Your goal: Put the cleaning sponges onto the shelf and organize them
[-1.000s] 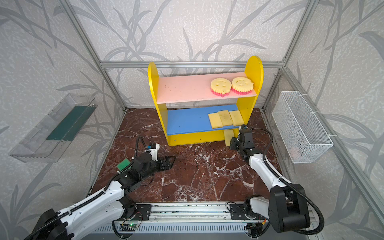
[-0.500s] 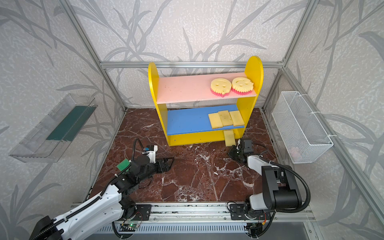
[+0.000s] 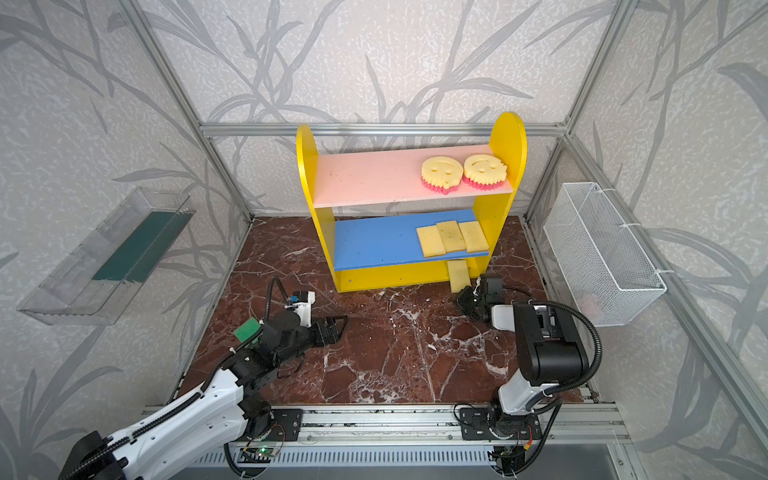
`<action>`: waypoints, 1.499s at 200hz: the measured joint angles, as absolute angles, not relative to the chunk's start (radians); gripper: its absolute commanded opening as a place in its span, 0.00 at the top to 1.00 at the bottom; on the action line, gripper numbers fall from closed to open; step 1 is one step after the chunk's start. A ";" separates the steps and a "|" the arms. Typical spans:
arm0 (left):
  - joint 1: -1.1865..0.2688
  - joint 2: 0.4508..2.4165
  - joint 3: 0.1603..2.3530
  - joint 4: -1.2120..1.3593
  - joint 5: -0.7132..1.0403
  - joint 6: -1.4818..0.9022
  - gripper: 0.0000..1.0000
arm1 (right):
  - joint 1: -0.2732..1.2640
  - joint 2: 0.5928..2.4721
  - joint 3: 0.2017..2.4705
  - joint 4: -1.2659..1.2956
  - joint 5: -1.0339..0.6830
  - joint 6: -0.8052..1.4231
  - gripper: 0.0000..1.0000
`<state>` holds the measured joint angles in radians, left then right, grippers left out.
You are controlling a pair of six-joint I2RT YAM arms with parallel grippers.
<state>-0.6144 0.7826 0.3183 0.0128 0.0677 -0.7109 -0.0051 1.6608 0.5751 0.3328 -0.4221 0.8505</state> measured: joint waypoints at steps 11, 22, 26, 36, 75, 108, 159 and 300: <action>-0.614 0.791 0.318 0.013 0.067 -0.711 0.02 | -0.014 1.681 0.580 0.362 -0.429 0.857 1.00; -0.614 0.798 0.318 0.013 0.065 -0.711 0.02 | -0.019 1.701 0.588 0.386 -0.436 0.861 1.00; -0.614 0.800 0.318 0.014 0.063 -0.711 0.02 | -0.020 1.709 0.593 0.394 -0.437 0.863 1.00; -0.614 0.807 0.318 0.014 0.060 -0.711 0.02 | -0.023 1.726 0.601 0.414 -0.440 0.865 1.00; -0.614 0.832 0.319 0.015 0.051 -0.710 0.02 | -0.039 1.770 0.618 0.474 -0.460 0.872 1.00; -0.613 0.842 0.319 0.015 0.044 -0.710 0.02 | -0.056 1.792 0.636 0.488 -0.471 0.875 1.00; -0.611 0.866 0.319 0.019 0.041 -0.710 0.02 | -0.094 1.793 0.653 0.473 -0.461 0.870 1.00; -0.606 0.886 0.321 0.030 0.027 -0.716 0.02 | -0.150 1.864 0.712 0.506 -0.496 0.867 1.00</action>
<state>-0.6056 0.8856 0.3214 0.0303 0.0269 -0.7162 -0.1501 1.8641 0.7116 0.5064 -0.4957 0.8665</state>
